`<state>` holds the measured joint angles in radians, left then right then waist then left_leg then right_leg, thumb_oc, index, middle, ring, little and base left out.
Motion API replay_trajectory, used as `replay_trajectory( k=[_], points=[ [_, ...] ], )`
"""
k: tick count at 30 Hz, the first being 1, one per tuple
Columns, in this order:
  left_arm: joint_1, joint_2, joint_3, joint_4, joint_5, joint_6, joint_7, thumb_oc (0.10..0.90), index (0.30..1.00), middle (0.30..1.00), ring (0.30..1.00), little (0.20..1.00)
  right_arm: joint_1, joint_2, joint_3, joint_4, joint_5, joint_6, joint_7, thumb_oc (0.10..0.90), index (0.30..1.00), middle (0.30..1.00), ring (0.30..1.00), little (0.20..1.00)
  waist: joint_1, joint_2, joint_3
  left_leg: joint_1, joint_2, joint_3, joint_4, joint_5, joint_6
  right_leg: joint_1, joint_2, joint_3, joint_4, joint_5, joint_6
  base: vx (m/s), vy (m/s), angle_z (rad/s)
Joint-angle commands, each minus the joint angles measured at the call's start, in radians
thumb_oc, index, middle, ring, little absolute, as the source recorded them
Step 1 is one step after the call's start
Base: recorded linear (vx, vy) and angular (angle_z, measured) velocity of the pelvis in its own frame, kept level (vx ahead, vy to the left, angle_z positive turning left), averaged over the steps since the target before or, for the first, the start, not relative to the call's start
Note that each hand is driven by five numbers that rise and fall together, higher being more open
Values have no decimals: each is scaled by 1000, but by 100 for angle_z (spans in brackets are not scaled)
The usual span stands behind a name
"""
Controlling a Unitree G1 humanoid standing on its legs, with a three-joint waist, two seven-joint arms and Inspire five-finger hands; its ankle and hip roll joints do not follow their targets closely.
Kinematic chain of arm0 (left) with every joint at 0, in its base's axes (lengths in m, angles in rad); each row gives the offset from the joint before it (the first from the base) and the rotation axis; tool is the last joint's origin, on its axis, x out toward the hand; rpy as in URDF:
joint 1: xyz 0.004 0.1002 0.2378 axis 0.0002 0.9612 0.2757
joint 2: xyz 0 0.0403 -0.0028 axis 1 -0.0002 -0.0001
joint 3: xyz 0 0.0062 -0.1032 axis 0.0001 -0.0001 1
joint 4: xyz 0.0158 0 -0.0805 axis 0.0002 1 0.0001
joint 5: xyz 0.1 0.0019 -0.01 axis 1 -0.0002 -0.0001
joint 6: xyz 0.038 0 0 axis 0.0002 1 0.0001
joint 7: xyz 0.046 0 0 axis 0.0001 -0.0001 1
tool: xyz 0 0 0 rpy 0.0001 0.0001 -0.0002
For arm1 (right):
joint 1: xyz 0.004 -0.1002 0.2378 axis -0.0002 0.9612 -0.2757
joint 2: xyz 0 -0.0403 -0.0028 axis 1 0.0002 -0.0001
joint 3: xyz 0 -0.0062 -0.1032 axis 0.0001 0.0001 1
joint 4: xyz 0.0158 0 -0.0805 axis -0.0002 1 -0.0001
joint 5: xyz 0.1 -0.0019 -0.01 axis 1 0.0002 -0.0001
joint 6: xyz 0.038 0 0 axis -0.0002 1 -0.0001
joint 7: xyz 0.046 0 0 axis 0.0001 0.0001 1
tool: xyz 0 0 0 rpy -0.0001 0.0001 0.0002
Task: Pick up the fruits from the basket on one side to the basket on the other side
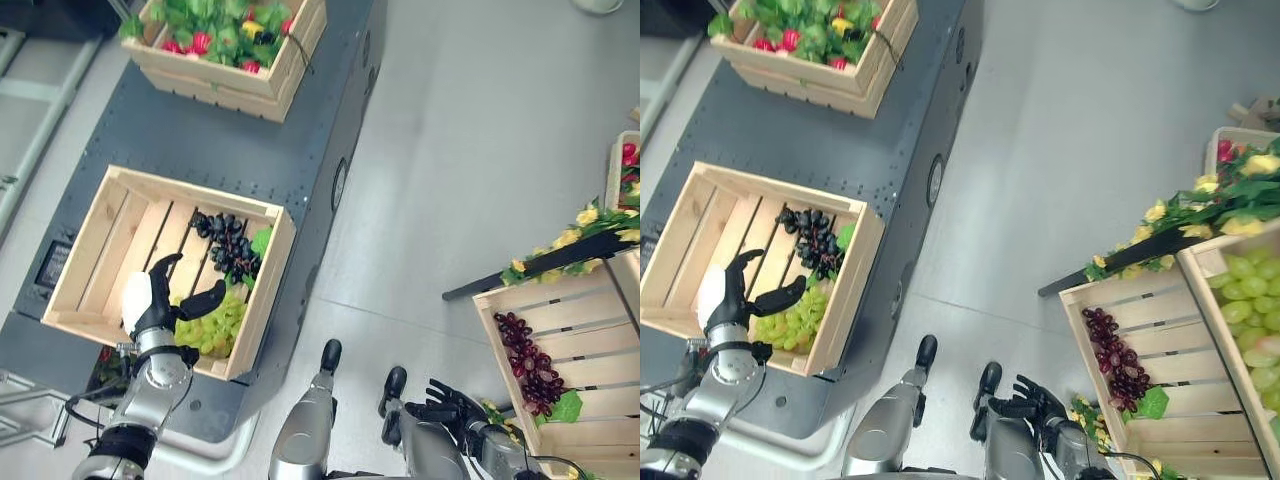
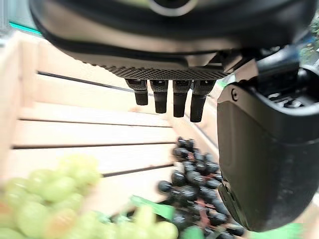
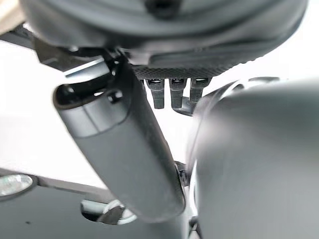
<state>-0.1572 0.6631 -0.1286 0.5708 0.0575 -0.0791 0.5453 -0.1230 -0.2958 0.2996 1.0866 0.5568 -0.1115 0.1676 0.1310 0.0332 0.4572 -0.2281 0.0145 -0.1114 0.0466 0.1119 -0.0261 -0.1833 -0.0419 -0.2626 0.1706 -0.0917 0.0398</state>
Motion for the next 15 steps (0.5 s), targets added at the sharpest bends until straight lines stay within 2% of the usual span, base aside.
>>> replay_trajectory(
  k=[1,5,8,10,15],
  points=[
    [-16,107,119,-7,31,-14,84,800,900,900,900,900,57,-23,55,-102,6,-44,22,800,900,900,900,900,-7,-34,-11,-107,-91,39,144,-77,32,-96,25,17,114,-13,-44,-30,22,4],
    [-17,137,140,0,73,9,73,800,900,900,900,900,65,-38,48,-162,9,-54,-3,800,900,900,900,900,-9,-39,32,-157,-92,52,191,-83,31,-142,29,24,172,-31,-50,-43,43,4],
    [-21,191,148,-1,102,44,56,800,900,900,900,900,69,-53,35,-205,16,-69,-5,800,900,900,900,900,-16,-47,62,-199,-89,67,221,-88,36,-194,32,31,218,-39,-53,-58,42,2],
    [-27,231,148,13,192,78,44,800,900,900,900,900,74,-62,28,-218,21,-69,-9,800,900,900,900,900,-20,-47,63,-228,-87,75,240,-92,35,-221,32,32,234,-41,-52,-25,33,-2],
    [-34,299,127,34,216,88,3,800,900,900,900,900,68,-80,21,-228,32,-56,8,800,900,900,900,900,-26,-45,63,-274,-82,87,269,-101,32,-259,31,38,251,-45,-50,5,15,2]
  ],
)
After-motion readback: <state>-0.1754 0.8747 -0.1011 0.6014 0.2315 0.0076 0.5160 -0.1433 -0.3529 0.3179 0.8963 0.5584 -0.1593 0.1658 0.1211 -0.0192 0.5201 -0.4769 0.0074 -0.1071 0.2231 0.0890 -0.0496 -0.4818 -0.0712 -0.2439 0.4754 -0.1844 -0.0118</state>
